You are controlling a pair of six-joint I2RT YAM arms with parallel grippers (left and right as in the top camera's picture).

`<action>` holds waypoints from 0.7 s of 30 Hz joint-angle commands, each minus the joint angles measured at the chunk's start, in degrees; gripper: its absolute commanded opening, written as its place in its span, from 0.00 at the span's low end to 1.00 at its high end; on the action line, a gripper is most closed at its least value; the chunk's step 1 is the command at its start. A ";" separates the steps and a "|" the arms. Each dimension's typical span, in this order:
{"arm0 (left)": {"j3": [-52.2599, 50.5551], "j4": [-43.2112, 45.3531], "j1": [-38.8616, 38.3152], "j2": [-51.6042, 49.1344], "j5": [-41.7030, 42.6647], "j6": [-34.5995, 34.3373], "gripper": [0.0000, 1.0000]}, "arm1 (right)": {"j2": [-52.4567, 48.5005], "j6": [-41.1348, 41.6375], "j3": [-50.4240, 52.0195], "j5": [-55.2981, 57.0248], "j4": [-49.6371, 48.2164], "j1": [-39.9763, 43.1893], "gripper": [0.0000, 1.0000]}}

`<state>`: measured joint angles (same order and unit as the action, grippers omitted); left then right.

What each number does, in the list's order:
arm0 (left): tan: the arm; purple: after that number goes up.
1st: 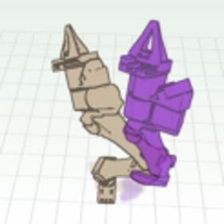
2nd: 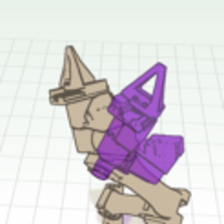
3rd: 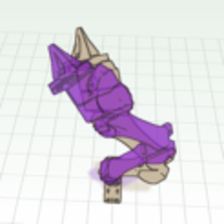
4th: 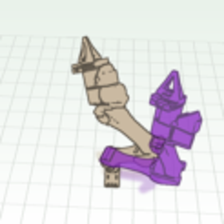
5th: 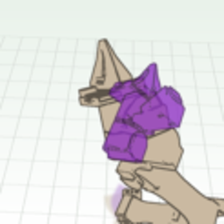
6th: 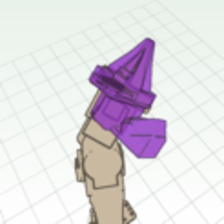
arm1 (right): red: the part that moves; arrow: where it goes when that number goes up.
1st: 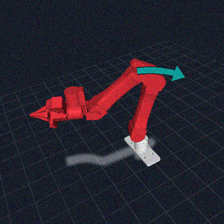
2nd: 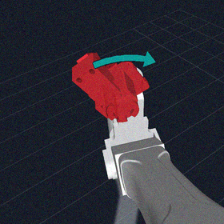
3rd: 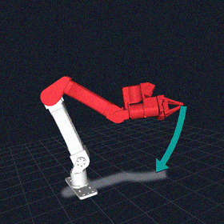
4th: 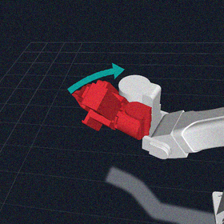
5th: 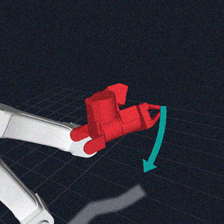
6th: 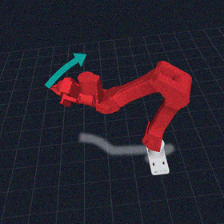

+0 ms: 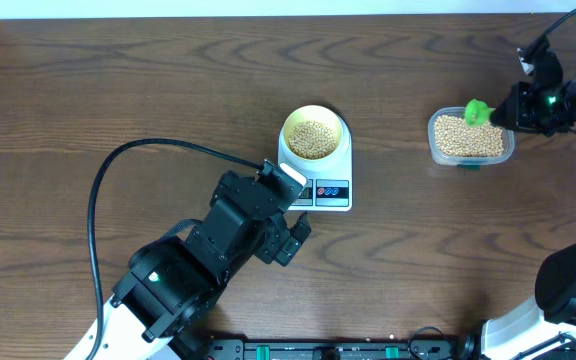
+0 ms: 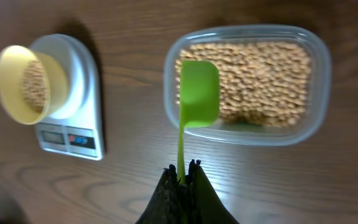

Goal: Scoop item into bowl and weigh 50g on scale
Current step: 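Move the scoop with the right gripper back over the soybean tub, then lower the green scoop into the tub with the right gripper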

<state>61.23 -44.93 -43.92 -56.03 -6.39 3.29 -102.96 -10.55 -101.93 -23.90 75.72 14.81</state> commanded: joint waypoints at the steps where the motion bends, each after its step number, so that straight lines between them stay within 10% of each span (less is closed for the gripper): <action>1: 1.73 0.02 0.24 0.31 -0.74 0.79 0.98 | 0.87 0.87 0.11 6.12 -0.28 -2.49 0.01; 21: 1.73 0.02 0.24 0.31 -0.74 0.79 0.98 | -0.35 7.98 0.13 28.50 -3.52 -11.91 0.01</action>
<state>61.23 -44.95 -43.92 -56.03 -6.39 3.29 -102.98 -4.05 -101.91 0.67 71.64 3.57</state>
